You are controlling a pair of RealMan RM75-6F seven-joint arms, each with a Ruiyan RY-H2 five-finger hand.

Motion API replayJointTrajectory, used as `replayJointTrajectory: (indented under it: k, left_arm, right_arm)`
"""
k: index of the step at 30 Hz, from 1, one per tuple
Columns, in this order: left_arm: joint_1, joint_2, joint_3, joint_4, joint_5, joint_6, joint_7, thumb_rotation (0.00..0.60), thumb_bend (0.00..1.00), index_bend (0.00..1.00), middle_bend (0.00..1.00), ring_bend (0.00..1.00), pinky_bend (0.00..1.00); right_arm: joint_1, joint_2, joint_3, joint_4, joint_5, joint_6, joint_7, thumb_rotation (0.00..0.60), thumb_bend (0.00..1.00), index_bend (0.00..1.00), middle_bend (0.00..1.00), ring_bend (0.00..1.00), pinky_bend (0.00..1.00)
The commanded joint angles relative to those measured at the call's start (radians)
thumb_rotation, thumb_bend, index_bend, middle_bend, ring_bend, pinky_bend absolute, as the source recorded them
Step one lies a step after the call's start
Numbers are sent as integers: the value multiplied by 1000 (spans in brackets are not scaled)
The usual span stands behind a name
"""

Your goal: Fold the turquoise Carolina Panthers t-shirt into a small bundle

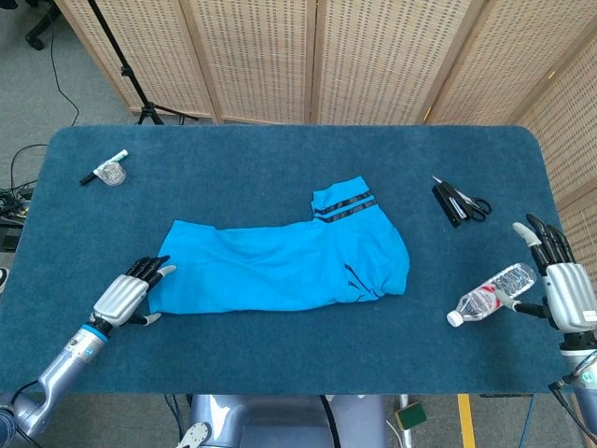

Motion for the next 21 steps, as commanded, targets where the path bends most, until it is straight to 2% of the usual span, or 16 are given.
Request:
replayJointTrajectory:
  k: [1,21]
  left_arm:
    - [-2,-7,-3,11,-5,-5,2,600,249,33,0,0,0]
    - [-27,-29,-15,61,-15,-11,-38,600,261,92,0,0,0]
  right_arm:
    - [-1,0,1,0,0,0,1,600,0,0,0,0,0]
    - [-4,1,9,1,-3,-8,6,600,0,0,0,0,0]
